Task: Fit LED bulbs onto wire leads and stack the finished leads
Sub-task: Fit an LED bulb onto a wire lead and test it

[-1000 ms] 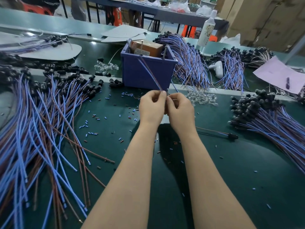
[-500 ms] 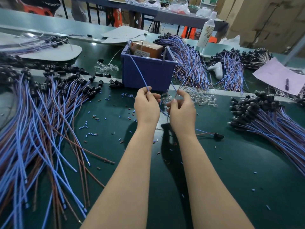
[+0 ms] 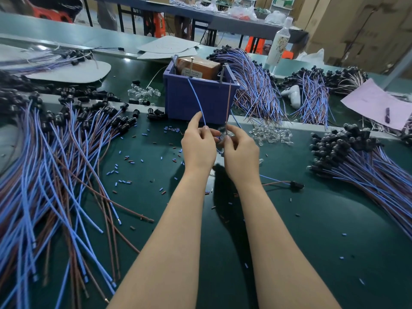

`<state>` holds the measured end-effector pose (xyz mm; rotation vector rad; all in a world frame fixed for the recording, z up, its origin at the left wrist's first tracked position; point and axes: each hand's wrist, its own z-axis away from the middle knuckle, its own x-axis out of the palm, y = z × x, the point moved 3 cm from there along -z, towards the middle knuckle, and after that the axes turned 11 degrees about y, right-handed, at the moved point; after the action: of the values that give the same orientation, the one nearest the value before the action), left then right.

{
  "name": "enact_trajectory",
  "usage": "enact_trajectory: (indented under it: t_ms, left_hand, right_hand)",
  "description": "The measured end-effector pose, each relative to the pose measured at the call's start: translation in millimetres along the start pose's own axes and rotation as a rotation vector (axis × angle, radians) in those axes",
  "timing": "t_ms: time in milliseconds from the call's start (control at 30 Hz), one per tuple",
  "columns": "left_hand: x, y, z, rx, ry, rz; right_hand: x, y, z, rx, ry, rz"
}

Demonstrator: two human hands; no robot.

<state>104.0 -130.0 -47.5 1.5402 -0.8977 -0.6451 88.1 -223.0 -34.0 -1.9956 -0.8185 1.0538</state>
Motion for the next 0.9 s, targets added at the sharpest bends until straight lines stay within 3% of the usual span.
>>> enact_trajectory:
  t_ms: [900]
  left_hand:
    - [0.5,3.6,-2.3,-0.009,-0.014,-0.040]
  right_hand:
    - [7.7,-3.7,-3.1,-0.059,0.002,0.002]
